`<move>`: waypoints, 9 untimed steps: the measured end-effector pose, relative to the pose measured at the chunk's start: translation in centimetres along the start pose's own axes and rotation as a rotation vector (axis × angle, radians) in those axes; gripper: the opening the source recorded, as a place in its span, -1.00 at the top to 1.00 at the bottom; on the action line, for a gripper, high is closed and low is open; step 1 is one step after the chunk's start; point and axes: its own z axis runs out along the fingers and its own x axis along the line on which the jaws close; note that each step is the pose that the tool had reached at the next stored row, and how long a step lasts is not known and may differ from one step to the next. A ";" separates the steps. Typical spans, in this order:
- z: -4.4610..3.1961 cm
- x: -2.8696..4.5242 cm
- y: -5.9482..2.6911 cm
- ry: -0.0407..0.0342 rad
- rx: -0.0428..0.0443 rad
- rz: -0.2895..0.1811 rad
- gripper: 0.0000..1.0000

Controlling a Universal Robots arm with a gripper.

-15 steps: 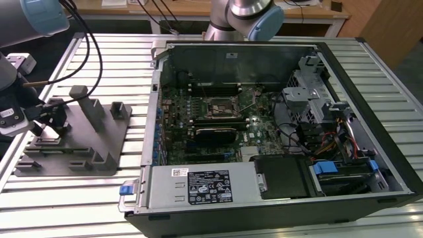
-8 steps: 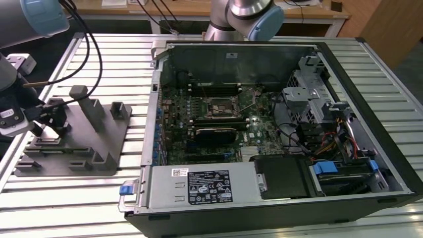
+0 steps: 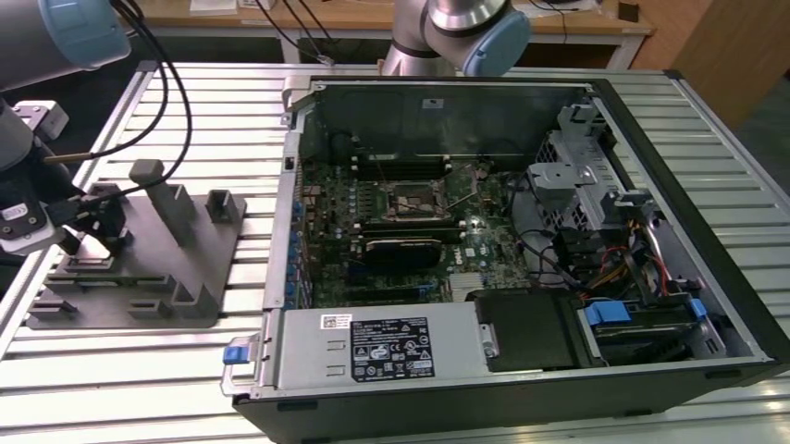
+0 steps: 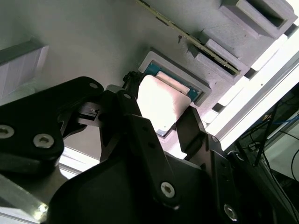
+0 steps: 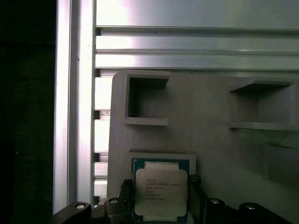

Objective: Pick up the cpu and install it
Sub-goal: 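Pick up the cpu and move it towards the insertion slot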

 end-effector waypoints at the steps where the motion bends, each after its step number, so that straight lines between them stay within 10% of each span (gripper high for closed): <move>1: -0.01 -0.02 0.00 0.0002 0.0002 0.000 -0.18; 9: 0.03 -0.06 0.00 0.0001 0.0002 0.000 -0.18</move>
